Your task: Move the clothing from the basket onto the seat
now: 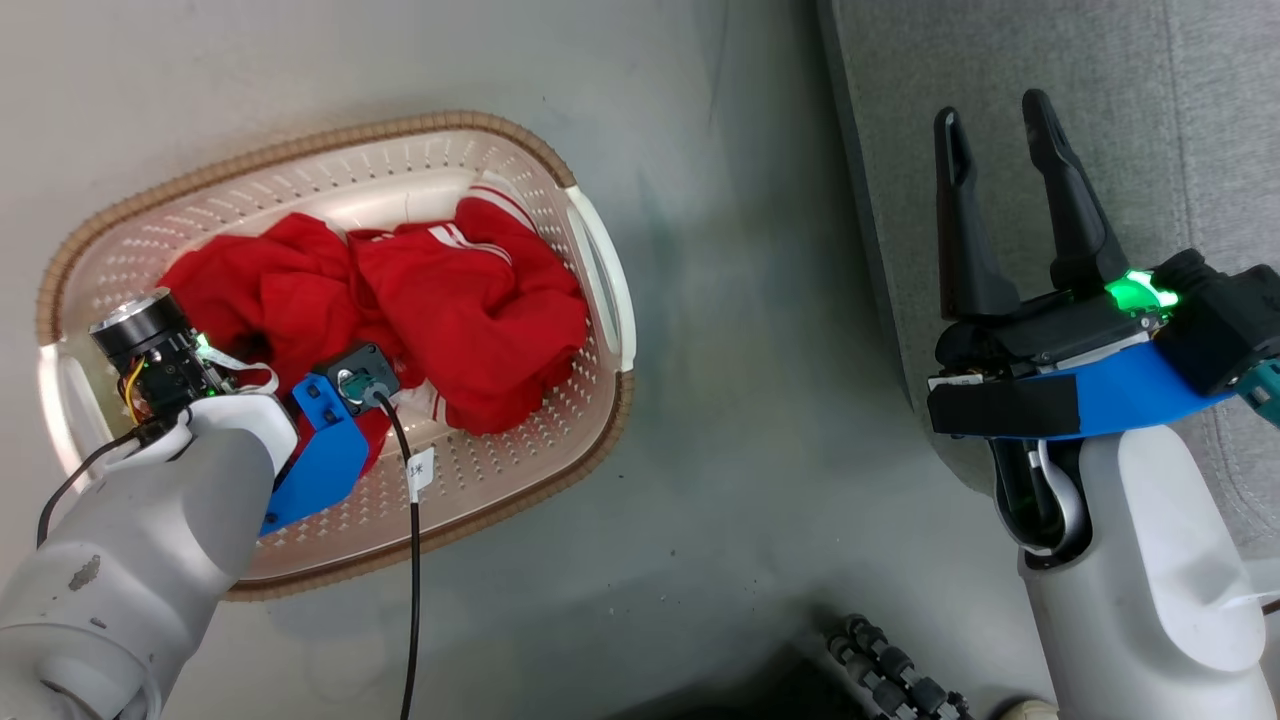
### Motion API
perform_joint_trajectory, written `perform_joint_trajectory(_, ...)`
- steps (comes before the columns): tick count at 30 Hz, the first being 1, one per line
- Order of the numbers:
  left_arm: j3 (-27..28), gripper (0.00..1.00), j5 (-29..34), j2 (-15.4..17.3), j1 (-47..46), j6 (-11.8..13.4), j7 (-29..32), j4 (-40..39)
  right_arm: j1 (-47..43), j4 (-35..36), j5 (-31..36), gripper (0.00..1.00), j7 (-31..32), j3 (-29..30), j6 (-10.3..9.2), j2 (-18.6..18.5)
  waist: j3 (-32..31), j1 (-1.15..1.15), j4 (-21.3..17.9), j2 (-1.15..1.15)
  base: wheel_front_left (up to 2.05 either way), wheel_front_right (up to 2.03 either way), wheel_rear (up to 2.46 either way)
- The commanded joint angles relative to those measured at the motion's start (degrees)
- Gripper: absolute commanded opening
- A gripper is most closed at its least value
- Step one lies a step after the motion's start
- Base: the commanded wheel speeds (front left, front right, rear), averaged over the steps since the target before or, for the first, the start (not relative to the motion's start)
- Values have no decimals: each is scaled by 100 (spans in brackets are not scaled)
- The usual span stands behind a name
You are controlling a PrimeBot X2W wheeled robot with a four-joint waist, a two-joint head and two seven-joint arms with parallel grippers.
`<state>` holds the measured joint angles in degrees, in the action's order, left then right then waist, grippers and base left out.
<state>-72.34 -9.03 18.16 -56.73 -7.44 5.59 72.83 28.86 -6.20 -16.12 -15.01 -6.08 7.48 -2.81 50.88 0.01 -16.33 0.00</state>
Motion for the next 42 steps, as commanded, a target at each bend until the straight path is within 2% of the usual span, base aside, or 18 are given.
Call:
perform_joint_trajectory(1, -28, 100, 40, 6, -138, -3, 103, 21, 89, 45, -8, 100, -26, -3, 3, -14, 180, -1, -54, 0, 0, 0, 0)
perform_joint_trajectory(11, -108, 100, 59, -156, -259, -3, 735, -34, 155, 174, -44, 100, -26, 61, 3, -14, 475, -1, -104, 0, 0, 0, 0)
perform_joint_trajectory(12, -112, 72, 98, -175, -251, -3, 793, -46, 149, 179, -39, 100, -26, 68, 3, -14, 484, -1, -104, 0, 0, 0, 0)
perform_joint_trajectory(13, -114, 29, 111, -194, -249, -3, 837, -62, 147, 179, -33, 100, -26, 73, 3, -14, 490, -1, -103, 0, 0, 0, 0)
perform_joint_trajectory(14, -116, 0, 126, -217, -228, -3, 892, -82, 149, 175, -26, 100, -26, 75, 3, -14, 491, -1, -103, 0, 0, 0, 0)
perform_joint_trajectory(20, -119, 0, 221, -309, -160, -3, 1035, -243, 117, 155, 14, 100, -26, 97, 3, -14, 396, -1, -75, 0, 0, 0, 0)
perform_joint_trajectory(27, -119, 0, 56, -371, -86, -3, 926, -428, 38, 103, 125, 100, -26, 180, 3, -14, 98, -1, 35, 0, 0, 0, 0)
perform_joint_trajectory(37, -28, 0, -496, -614, 15, 1, 259, -504, -148, 14, 412, 100, -26, 289, 3, -16, -606, -1, 424, 0, 0, 0, 0)
perform_joint_trajectory(42, 127, 0, -717, -778, 174, 110, -254, -476, -312, -63, 565, 100, -25, 366, 3, -17, -1060, -1, 650, 0, 0, 0, 0)
